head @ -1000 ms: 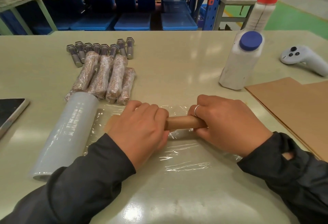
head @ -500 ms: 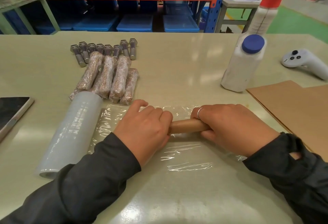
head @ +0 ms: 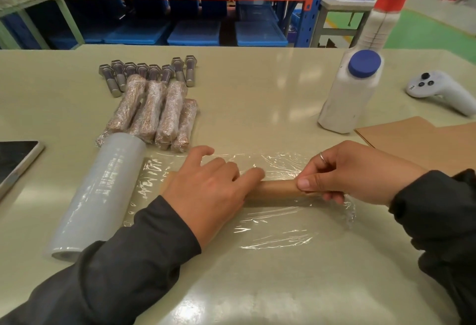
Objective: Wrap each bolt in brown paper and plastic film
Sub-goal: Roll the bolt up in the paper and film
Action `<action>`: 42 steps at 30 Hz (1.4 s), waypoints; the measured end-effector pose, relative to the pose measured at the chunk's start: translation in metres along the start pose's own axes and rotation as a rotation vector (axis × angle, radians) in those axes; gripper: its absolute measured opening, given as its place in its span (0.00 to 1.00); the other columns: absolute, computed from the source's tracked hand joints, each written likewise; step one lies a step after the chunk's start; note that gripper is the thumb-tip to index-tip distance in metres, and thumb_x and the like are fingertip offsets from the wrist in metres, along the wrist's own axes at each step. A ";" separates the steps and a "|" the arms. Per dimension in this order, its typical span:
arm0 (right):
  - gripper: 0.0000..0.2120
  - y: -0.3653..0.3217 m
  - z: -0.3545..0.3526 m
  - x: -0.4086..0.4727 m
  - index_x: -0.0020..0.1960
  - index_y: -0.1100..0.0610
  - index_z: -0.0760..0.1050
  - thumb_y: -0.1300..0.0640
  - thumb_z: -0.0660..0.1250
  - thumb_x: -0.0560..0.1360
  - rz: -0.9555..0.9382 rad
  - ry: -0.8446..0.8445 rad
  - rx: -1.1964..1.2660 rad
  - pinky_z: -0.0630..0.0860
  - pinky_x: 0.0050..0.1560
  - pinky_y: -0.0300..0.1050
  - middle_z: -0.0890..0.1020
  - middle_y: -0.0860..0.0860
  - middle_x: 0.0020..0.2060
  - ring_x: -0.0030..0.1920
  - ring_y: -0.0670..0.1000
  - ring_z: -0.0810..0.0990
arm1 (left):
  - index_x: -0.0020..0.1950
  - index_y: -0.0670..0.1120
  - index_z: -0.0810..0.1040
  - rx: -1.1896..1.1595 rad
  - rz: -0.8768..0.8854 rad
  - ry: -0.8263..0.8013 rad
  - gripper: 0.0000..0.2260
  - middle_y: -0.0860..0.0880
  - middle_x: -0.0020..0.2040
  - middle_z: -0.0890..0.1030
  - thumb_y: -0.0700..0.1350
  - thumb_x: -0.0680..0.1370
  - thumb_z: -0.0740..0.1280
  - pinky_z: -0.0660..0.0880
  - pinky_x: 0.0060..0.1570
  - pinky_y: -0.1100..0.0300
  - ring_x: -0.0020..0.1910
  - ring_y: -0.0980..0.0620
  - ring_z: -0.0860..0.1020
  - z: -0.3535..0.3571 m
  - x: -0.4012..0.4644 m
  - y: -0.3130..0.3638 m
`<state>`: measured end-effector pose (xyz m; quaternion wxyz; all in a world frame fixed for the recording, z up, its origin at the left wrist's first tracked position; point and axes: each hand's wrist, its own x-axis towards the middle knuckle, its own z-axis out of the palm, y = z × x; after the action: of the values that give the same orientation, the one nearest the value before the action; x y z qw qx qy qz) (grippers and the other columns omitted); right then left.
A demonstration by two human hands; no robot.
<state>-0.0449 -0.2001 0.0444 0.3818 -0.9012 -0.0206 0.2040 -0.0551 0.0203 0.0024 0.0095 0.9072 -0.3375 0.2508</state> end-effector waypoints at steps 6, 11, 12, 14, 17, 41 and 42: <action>0.01 -0.001 0.010 0.001 0.40 0.50 0.81 0.55 0.73 0.70 0.032 0.040 -0.059 0.70 0.29 0.28 0.80 0.45 0.24 0.23 0.38 0.75 | 0.49 0.49 0.84 -0.080 0.038 -0.055 0.18 0.48 0.30 0.76 0.35 0.62 0.77 0.76 0.47 0.46 0.28 0.47 0.76 0.000 0.001 -0.002; 0.09 -0.005 0.009 -0.003 0.44 0.50 0.77 0.58 0.74 0.68 0.002 0.005 -0.065 0.72 0.35 0.31 0.83 0.46 0.30 0.29 0.39 0.78 | 0.50 0.49 0.83 -0.107 0.060 -0.062 0.15 0.48 0.30 0.77 0.36 0.65 0.74 0.76 0.45 0.48 0.28 0.46 0.76 0.001 0.001 -0.003; 0.10 -0.005 0.007 -0.005 0.45 0.49 0.76 0.59 0.74 0.68 -0.006 -0.021 -0.065 0.73 0.38 0.31 0.83 0.45 0.32 0.31 0.40 0.80 | 0.50 0.50 0.83 -0.102 0.062 -0.060 0.15 0.48 0.30 0.77 0.37 0.66 0.71 0.76 0.44 0.49 0.28 0.46 0.76 0.001 0.001 -0.003; 0.13 -0.004 0.002 -0.007 0.47 0.48 0.77 0.62 0.73 0.68 -0.020 -0.058 -0.060 0.76 0.46 0.37 0.84 0.44 0.37 0.38 0.43 0.82 | 0.49 0.50 0.84 -0.093 0.056 -0.058 0.14 0.49 0.30 0.77 0.39 0.66 0.69 0.76 0.43 0.50 0.28 0.47 0.76 0.001 0.001 -0.003; 0.17 -0.004 -0.006 -0.010 0.50 0.51 0.77 0.71 0.68 0.70 -0.031 -0.092 0.030 0.79 0.47 0.39 0.85 0.47 0.41 0.41 0.47 0.84 | 0.49 0.50 0.84 -0.090 0.056 -0.057 0.14 0.49 0.30 0.77 0.39 0.66 0.68 0.76 0.43 0.50 0.28 0.47 0.76 0.001 0.002 -0.003; 0.12 -0.006 0.005 -0.002 0.39 0.57 0.75 0.62 0.77 0.62 -0.073 0.037 0.068 0.75 0.36 0.31 0.84 0.52 0.32 0.33 0.46 0.82 | 0.49 0.50 0.84 -0.105 0.048 -0.058 0.15 0.49 0.29 0.77 0.40 0.64 0.69 0.77 0.42 0.52 0.27 0.47 0.77 0.003 0.000 -0.002; 0.09 -0.005 0.003 -0.002 0.39 0.56 0.77 0.62 0.77 0.64 -0.070 0.024 0.056 0.76 0.37 0.31 0.85 0.52 0.33 0.34 0.46 0.82 | 0.49 0.50 0.84 -0.105 0.049 -0.059 0.15 0.49 0.29 0.77 0.40 0.65 0.69 0.77 0.42 0.52 0.27 0.47 0.77 0.003 0.000 -0.002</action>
<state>-0.0471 -0.1953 0.0467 0.4138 -0.8913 -0.0420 0.1804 -0.0530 0.0214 0.0001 0.0411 0.9040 -0.3723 0.2062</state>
